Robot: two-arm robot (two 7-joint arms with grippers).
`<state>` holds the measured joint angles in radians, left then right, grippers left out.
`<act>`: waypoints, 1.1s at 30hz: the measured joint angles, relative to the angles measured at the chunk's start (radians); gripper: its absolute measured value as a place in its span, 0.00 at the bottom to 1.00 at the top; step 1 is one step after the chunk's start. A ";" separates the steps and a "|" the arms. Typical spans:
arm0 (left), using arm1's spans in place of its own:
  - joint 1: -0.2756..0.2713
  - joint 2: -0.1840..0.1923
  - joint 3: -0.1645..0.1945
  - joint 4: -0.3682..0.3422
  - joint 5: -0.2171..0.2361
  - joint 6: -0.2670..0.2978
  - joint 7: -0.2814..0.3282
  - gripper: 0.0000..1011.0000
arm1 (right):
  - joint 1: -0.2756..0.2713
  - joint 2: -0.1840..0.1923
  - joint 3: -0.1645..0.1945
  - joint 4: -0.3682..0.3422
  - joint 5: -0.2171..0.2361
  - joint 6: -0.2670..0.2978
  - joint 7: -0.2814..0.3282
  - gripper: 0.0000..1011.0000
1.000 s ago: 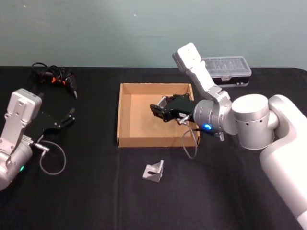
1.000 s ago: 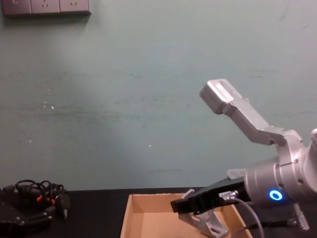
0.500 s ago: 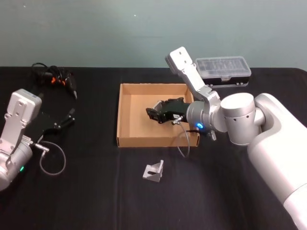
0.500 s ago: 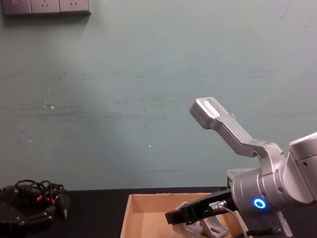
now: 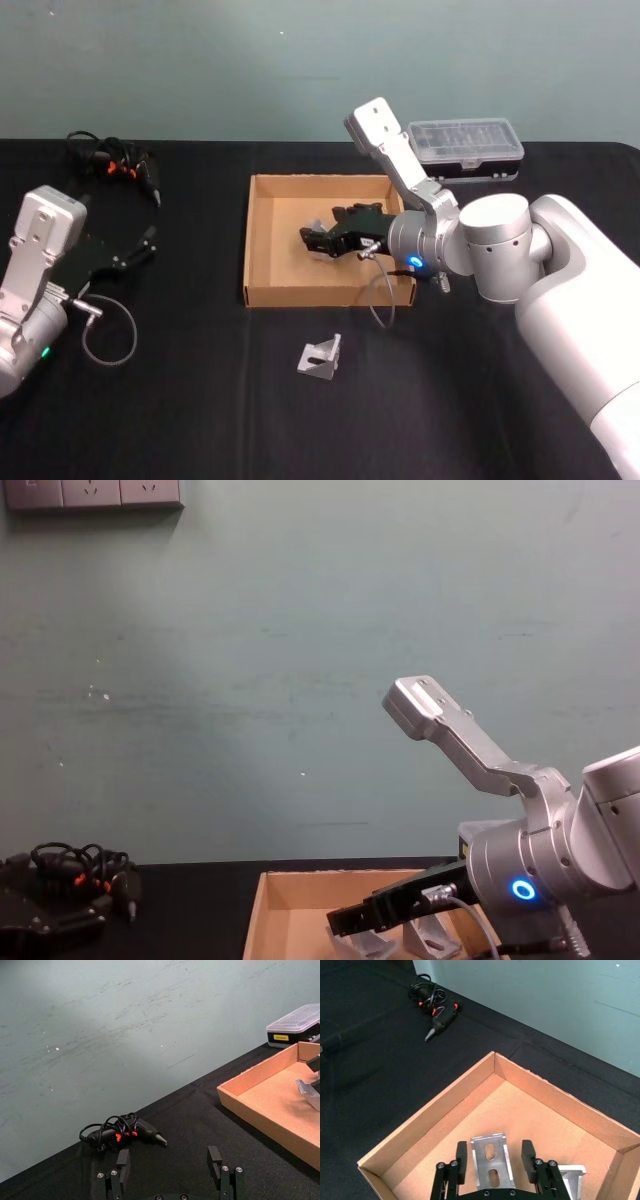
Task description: Use one hand to pick up the angle iron from the table and place it into the box.
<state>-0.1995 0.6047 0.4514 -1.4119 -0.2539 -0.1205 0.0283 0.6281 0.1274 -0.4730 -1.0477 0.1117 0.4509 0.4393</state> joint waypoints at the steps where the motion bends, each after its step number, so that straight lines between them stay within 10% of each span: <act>1: 0.000 0.000 0.000 0.000 0.000 0.000 0.000 1.00 | 0.000 0.000 0.000 0.000 0.000 0.000 0.000 0.67; 13: 0.000 0.000 0.000 0.000 0.000 0.000 0.000 1.00 | -0.001 0.001 0.001 -0.002 -0.001 0.003 0.000 0.99; 25: 0.000 0.000 0.000 0.000 0.000 0.000 0.000 1.00 | -0.003 0.002 0.001 -0.007 -0.002 0.004 -0.001 0.99; 33: 0.000 0.000 0.000 0.000 0.000 0.000 0.000 1.00 | -0.070 0.052 0.006 -0.163 0.016 0.035 -0.004 0.99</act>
<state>-0.1996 0.6047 0.4514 -1.4120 -0.2539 -0.1205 0.0283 0.5580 0.1798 -0.4669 -1.2111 0.1275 0.4857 0.4355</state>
